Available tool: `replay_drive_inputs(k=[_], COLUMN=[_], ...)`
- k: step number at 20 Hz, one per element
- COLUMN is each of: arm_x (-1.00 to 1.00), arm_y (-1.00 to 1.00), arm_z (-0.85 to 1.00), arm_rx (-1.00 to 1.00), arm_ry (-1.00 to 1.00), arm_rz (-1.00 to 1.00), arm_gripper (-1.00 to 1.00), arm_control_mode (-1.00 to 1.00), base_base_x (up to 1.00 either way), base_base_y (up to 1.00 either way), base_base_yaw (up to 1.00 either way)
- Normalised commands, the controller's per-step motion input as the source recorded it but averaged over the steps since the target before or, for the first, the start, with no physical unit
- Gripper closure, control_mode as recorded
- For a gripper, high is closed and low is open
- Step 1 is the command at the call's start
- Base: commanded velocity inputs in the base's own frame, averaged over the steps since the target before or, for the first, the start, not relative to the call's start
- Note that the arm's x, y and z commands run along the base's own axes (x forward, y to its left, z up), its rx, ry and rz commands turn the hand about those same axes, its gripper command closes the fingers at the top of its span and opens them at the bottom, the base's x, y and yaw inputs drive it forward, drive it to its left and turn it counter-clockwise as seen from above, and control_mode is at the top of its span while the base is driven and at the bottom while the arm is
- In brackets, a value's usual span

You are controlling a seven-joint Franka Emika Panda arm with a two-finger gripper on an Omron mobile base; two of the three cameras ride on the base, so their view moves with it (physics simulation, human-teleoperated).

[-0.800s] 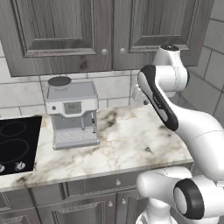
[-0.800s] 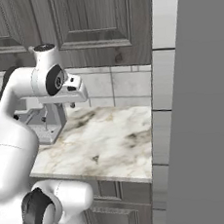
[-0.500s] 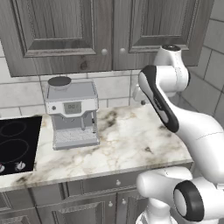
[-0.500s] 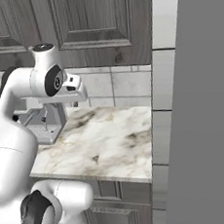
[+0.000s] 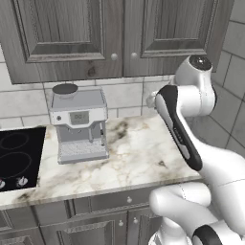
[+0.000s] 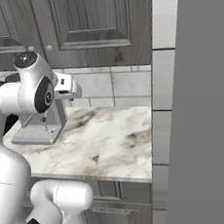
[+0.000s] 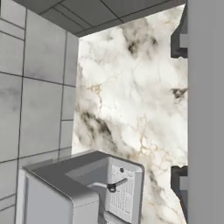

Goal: Get the candle and the beer from the cabinet and move them to the dining counter.

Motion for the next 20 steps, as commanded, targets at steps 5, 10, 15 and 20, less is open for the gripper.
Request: replay_drive_inputs(k=[5, 10, 15, 20], arm_x=[-0.08, -0.09, -0.06, -0.09], arm_y=[0.07, 0.00, 0.00, 0.00], arm_z=[0.41, 0.48, 0.51, 0.48], arm_rx=[0.00, 0.00, 0.00, 0.00], arm_ry=[-0.33, -0.32, -0.29, -0.27], arm_rz=[0.00, 0.00, 0.00, 0.00], arm_gripper=[-1.00, -1.00, -1.00, -1.00], arm_control_mode=[-1.00, -1.00, -1.00, -1.00], base_base_x=[0.00, 0.00, 0.00, 0.00], base_base_y=[0.00, 0.00, 0.00, 0.00], base_base_yaw=[0.00, 0.00, 0.00, 0.00])
